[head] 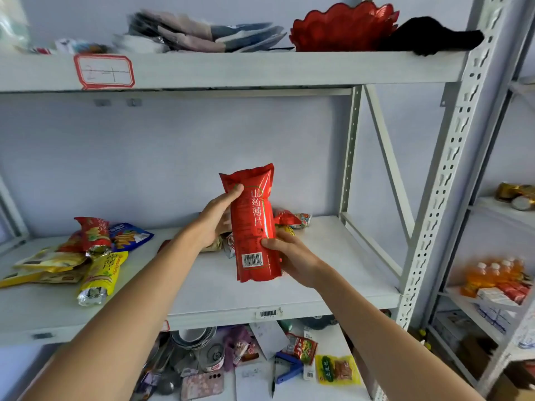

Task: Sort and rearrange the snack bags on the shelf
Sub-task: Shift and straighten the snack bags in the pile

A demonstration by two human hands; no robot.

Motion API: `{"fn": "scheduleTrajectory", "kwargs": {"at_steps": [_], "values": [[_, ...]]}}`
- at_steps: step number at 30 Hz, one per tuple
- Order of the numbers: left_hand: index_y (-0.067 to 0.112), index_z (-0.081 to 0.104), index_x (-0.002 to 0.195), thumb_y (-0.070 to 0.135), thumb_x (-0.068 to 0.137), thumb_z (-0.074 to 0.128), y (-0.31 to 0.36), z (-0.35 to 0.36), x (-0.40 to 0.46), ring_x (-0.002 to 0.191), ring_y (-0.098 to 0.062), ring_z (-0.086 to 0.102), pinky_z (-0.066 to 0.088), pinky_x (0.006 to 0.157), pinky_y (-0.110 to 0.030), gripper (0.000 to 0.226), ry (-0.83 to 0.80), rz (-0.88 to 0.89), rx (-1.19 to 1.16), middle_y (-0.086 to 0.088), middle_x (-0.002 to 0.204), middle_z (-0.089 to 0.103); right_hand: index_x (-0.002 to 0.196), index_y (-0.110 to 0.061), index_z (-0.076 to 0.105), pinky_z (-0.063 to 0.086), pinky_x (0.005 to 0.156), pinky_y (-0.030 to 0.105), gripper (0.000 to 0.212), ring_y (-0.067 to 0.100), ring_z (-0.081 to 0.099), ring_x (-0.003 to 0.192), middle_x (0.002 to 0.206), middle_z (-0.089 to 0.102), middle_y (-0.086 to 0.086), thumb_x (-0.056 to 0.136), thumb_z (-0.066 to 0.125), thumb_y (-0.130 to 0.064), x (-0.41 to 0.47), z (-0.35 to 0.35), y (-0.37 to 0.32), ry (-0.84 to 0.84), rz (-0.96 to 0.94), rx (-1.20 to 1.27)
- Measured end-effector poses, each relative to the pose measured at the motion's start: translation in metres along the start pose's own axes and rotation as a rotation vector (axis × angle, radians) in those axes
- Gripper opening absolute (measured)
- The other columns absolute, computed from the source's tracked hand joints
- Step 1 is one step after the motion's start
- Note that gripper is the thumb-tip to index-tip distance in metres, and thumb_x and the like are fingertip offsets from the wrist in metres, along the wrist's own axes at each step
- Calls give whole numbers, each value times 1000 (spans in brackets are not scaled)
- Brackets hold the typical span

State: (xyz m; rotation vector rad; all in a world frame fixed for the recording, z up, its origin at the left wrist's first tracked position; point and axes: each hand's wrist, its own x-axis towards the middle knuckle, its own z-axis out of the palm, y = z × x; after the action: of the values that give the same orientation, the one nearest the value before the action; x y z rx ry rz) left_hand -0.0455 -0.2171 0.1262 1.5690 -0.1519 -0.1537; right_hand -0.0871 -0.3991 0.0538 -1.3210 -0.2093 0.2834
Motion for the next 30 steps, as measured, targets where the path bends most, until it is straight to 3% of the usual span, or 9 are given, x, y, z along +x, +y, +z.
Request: {"fn": "scheduleTrajectory", "kwargs": {"at_steps": [3, 5, 11, 14, 18, 21, 24, 27, 30], "values": [[9, 64, 117, 50, 80, 66, -9, -6, -3, 98, -26, 65, 51, 88, -40, 55, 51, 11, -68, -14, 112, 69, 130, -11, 52, 51, 96, 47, 59, 30, 62, 114, 125, 64, 14, 76, 72, -24, 0, 4, 7, -46, 33, -4], [12, 64, 117, 48, 79, 70, -12, -13, -7, 98, -26, 66, 49, 93, -42, 53, 110, 33, -59, -12, 114, 69, 130, -12, 52, 53, 88, 39, 51, 25, 64, 108, 119, 66, 9, 82, 69, -20, 0, 12, 10, -35, 18, -17], [18, 66, 98, 44, 77, 74, -25, -46, -12, 86, -16, 65, 51, 70, -27, 34, 425, 126, 9, 1, 94, 70, 126, -14, 51, 53, 83, 24, 42, 12, 58, 98, 112, 57, 0, 86, 65, -13, 11, 65, 35, 383, -314, -488], [18, 64, 95, 56, 65, 75, -31, -63, -8, 91, -21, 67, 55, 85, -37, 50, 613, 135, 100, -1, 96, 69, 136, -16, 45, 45, 97, 33, 57, 16, 49, 114, 126, 48, 2, 83, 66, -23, 24, 105, 55, 391, -380, -831], [18, 57, 101, 56, 72, 72, -28, -92, -14, 94, -24, 65, 53, 89, -40, 50, 673, 108, 238, -1, 99, 66, 146, -8, 24, 36, 106, 37, 91, 27, 36, 128, 140, 34, 9, 76, 71, -44, 52, 159, 72, 437, -307, -1035], [18, 60, 99, 61, 69, 72, -22, -127, -21, 94, -24, 67, 56, 85, -44, 54, 613, 83, 242, -5, 102, 69, 147, -6, 18, 35, 109, 41, 103, 29, 32, 134, 146, 29, 10, 72, 75, -48, 79, 192, 77, 521, -209, -1022], [11, 63, 104, 57, 73, 73, -20, -173, -28, 93, -22, 68, 60, 75, -44, 56, 490, 79, 160, -9, 106, 69, 139, -7, 31, 44, 93, 36, 89, 27, 45, 120, 136, 37, 11, 71, 79, -37, 109, 215, 81, 520, -180, -887], [13, 65, 100, 60, 78, 64, -24, -233, -33, 92, -23, 68, 59, 69, -35, 52, 482, 90, 219, -5, 101, 68, 125, -9, 49, 50, 89, 35, 71, 23, 48, 102, 123, 38, 8, 65, 83, -26, 137, 239, 90, 424, -155, -679], [16, 66, 100, 77, 64, 60, -34, -300, -31, 90, -21, 68, 57, 80, -39, 71, 520, 34, 254, -3, 104, 69, 119, -15, 56, 57, 83, 43, 64, 27, 62, 97, 115, 57, 9, 62, 85, -18, 160, 267, 103, 211, -59, -400]]}}
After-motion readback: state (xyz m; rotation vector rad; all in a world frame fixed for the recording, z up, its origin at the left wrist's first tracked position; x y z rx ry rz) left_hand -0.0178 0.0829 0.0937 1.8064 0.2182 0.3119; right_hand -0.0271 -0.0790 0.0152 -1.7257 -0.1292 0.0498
